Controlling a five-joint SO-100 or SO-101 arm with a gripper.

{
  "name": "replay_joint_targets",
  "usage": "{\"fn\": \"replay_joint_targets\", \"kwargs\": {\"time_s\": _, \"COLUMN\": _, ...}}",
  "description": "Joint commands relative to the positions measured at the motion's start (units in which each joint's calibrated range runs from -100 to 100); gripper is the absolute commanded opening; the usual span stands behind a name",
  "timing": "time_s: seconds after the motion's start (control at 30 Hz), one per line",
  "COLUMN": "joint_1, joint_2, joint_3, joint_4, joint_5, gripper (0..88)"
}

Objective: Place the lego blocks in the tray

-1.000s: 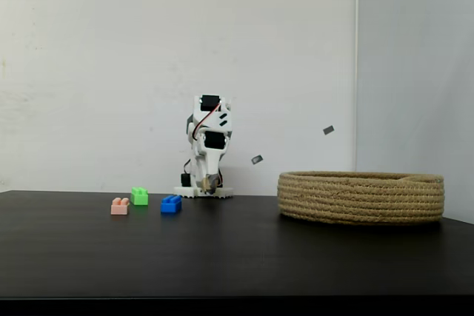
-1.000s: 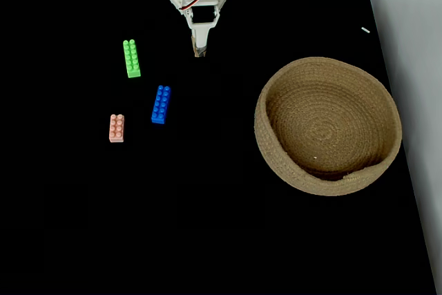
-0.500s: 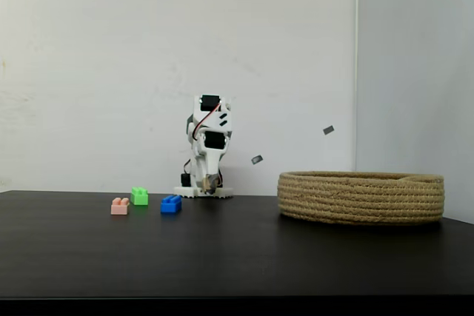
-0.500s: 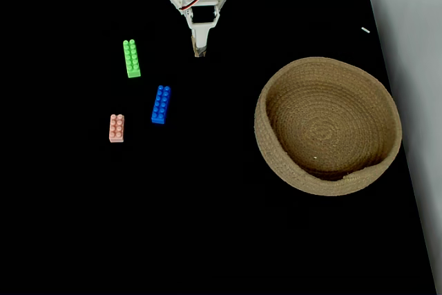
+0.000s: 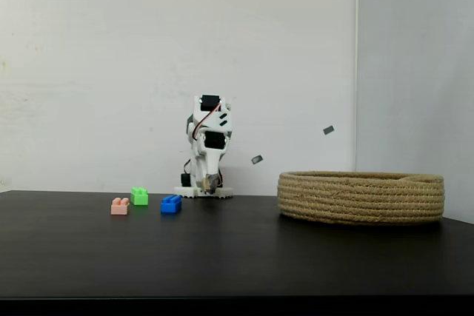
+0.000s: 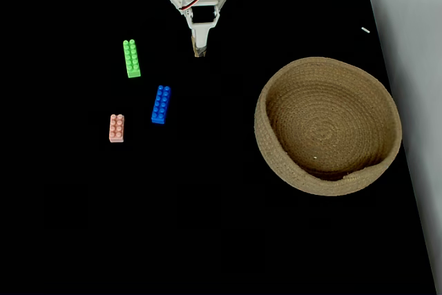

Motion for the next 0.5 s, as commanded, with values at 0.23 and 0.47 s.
{"fn": "replay_joint_targets", "kwargs": {"time_s": 0.23, "joint_1": 1.54, "joint_2": 1.40, "joint_3": 0.12, "joint_4": -9.13, "joint_5": -0.20, "gripper": 0.4}}
{"fn": "replay_joint_targets", "kwargs": {"time_s": 0.47, "joint_1": 3.85, "joint_2": 26.33, "joint_3": -25.42, "joint_4": -10.63, "joint_5": 0.88, "gripper": 0.4}}
